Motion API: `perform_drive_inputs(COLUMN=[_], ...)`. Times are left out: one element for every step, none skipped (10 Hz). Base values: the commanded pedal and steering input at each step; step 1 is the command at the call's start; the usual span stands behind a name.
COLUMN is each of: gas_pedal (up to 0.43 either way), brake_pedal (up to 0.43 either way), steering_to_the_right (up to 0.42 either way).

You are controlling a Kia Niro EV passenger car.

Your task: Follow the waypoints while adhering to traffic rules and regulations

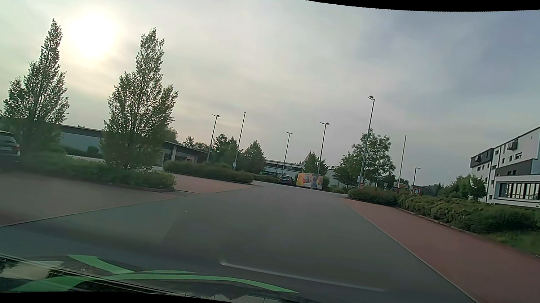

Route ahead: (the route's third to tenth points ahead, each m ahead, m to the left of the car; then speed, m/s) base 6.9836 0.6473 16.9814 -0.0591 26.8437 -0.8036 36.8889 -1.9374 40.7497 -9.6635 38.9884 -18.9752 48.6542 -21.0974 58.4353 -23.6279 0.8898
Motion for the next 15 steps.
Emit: perform_drive_inputs(gas_pedal=[0.0,0.0,0.0,0.0,0.0,0.0,0.0,0.0,0.0,0.0,0.0,0.0,0.0,0.0,0.0], brake_pedal=[0.116,0.122,0.122,0.122,0.122,0.122,0.122,0.122,0.128,0.14,0.152,0.152,0.159,0.159,0.159], steering_to_the_right=[0.079,0.081,0.067,0.062,0.06,0.06,0.06,0.06,0.06,0.06,0.058,0.058,0.058,0.054,0.051])
